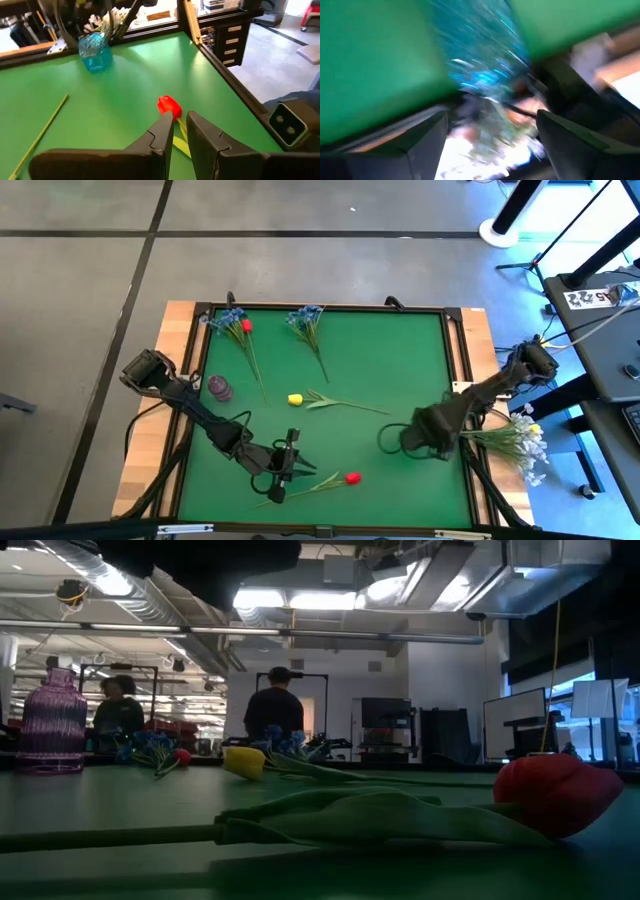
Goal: Sort flowers into vase by color
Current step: Adjust the blue vase
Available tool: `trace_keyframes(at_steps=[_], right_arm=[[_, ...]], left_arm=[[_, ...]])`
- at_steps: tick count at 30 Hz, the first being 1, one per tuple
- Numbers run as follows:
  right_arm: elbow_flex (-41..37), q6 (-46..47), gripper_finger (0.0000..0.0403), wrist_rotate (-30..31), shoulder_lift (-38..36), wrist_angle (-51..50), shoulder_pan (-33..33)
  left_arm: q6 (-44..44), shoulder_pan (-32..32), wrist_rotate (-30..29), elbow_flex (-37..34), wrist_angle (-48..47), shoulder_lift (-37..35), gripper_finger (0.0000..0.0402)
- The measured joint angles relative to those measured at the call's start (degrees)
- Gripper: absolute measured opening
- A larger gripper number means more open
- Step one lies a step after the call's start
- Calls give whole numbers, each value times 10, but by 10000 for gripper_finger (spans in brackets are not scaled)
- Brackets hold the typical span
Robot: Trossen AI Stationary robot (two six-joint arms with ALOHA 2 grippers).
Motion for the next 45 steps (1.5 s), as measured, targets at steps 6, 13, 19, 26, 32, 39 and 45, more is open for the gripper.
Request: trace_keyframes(at_steps=[6, 13, 19, 26, 32, 39, 45], right_arm=[[-110, 60, 278, -45, -46, 63, 70], [-181, 73, 263, -39, -77, 103, 111], [-183, 74, 244, -29, -78, 105, 151], [-182, 102, 212, -4, -78, 118, 175], [-182, 112, 208, 21, -57, 135, 208], [-182, 128, 220, 29, -26, 141, 245], [-182, 148, 203, 46, -19, 146, 245]], left_arm=[[14, 0, 0, 0, 1, 0, 50], [14, 14, 1, 0, 2, 0, 50], [13, 12, 1, 0, 1, 0, 50], [13, 11, 1, 0, 1, 0, 50], [12, 11, 1, 0, 1, 0, 50], [9, 11, 1, 0, 1, 0, 50], [9, 11, 1, 0, 1, 0, 50]])
